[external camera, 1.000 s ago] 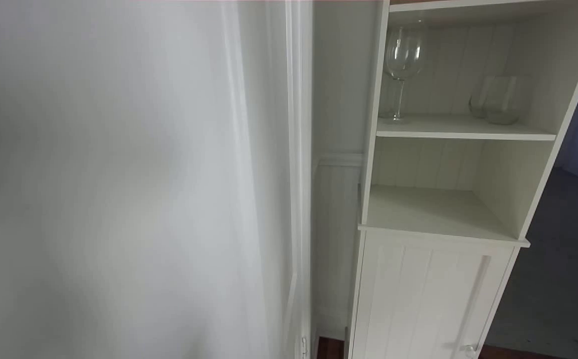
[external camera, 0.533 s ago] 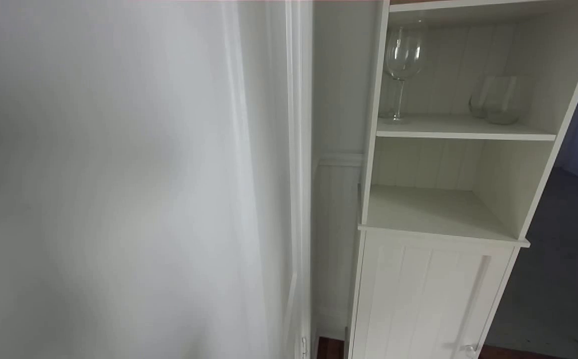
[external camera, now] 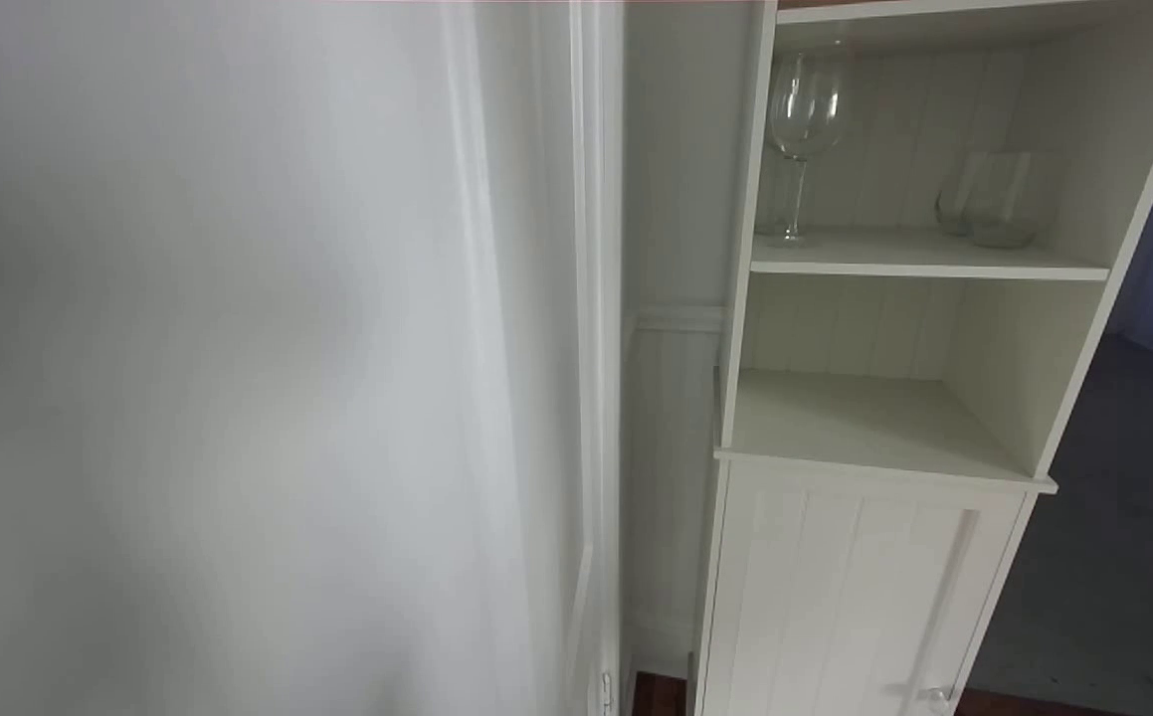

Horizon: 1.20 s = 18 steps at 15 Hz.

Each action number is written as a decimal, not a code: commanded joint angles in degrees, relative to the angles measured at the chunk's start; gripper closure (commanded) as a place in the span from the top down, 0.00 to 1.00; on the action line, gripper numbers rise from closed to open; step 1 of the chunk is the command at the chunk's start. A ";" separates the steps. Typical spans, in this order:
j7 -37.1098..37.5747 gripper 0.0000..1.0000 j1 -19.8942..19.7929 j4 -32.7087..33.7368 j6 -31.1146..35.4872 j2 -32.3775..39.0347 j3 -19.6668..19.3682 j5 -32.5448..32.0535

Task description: Move the cup from the top shelf to the top of the rack

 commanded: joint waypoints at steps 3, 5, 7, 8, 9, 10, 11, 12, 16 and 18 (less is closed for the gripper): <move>2.34 0.01 -0.37 2.70 -2.67 1.50 0.54 -2.72; 2.06 0.01 -0.18 3.13 -1.48 2.23 0.49 -2.64; 2.40 0.01 -0.15 3.57 -0.95 2.85 0.53 -2.43; 2.65 0.21 -0.27 3.78 -0.67 3.12 0.62 -2.48; 2.74 0.31 -0.22 3.99 -0.53 3.35 0.59 -2.43; 2.85 0.37 -0.19 4.12 -0.30 3.57 0.59 -2.41; 3.01 0.44 -0.23 4.24 -0.20 3.73 0.61 -2.47; 3.10 0.51 -0.18 4.31 -0.01 3.77 0.54 -2.39; 3.01 0.80 0.11 4.41 -0.13 3.15 0.16 -2.07; 2.64 0.92 0.45 4.52 -1.36 2.40 -0.13 -1.90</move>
